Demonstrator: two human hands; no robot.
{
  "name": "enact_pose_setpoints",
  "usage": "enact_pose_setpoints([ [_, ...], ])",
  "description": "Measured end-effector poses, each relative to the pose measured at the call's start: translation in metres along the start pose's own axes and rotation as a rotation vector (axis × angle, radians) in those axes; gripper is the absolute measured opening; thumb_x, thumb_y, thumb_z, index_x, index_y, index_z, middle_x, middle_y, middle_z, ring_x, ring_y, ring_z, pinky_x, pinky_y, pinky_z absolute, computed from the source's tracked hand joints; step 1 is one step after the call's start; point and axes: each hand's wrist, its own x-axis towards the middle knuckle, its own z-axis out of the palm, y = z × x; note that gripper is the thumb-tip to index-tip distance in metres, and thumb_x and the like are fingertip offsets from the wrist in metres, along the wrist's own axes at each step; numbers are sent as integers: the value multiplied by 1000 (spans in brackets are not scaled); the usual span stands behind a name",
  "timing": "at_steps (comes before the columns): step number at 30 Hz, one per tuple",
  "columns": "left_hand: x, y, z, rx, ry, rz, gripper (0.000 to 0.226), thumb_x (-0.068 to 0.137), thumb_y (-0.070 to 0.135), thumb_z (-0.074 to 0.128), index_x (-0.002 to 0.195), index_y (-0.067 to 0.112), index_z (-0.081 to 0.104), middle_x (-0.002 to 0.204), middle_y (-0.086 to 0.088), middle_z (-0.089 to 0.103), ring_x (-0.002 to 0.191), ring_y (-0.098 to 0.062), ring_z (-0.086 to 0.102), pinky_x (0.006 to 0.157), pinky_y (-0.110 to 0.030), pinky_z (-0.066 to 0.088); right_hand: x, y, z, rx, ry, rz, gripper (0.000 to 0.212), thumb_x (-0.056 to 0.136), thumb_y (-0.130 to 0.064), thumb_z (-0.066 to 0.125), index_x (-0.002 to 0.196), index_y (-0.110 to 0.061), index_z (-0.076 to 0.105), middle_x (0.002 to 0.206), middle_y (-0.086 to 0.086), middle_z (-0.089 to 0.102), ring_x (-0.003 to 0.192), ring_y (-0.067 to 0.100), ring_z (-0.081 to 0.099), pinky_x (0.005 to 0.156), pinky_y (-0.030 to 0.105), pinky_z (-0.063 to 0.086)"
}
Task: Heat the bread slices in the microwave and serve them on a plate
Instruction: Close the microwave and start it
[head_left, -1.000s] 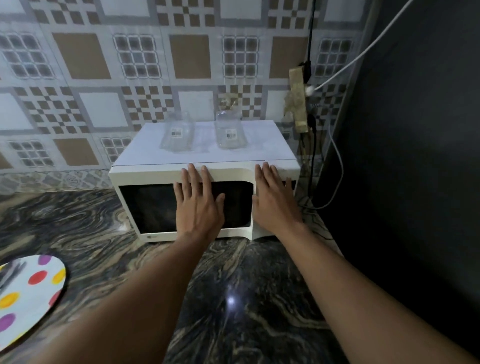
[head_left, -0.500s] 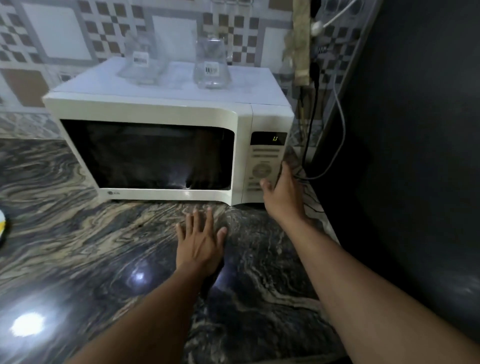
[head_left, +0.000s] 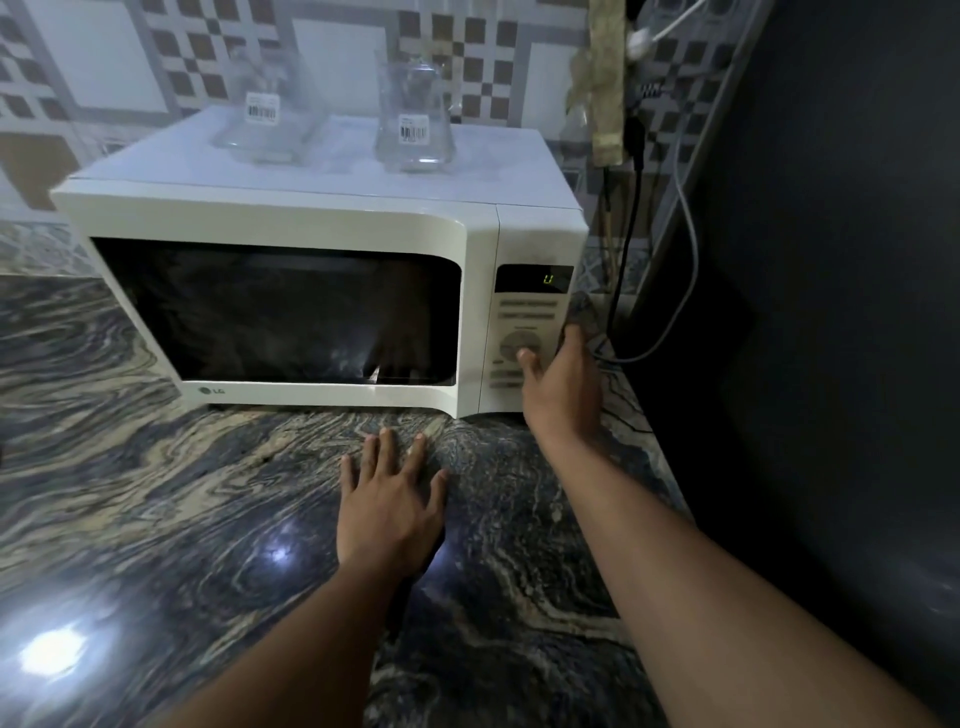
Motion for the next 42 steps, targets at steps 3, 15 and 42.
enact_pose_setpoints([
  [3,-1,0,0,-3,-6,0,70,98,66,11,160,35,11,169,-8,1,155,-25,-7,125,-49,-4,0,0,1,3,22,10,44,96,-33,63,132,-12,48,128,11,60,114,33,58,75,32,40],
  [15,-1,-2,3,-7,13,-3,68,98,66,14,159,36,14,169,-7,5,156,-24,-3,125,-48,-1,-1,23,5,91,-45,-21,40,86,-23,74,118,-16,51,122,7,62,110,29,60,82,37,52],
  [42,-3,-2,-1,14,-54,6,65,103,53,8,161,26,-1,168,-7,-6,155,-23,-12,125,-47,-5,-94,77,27,-577,-564,-184,65,105,-50,13,160,-21,-4,166,12,-8,152,29,-12,121,52,-10],
])
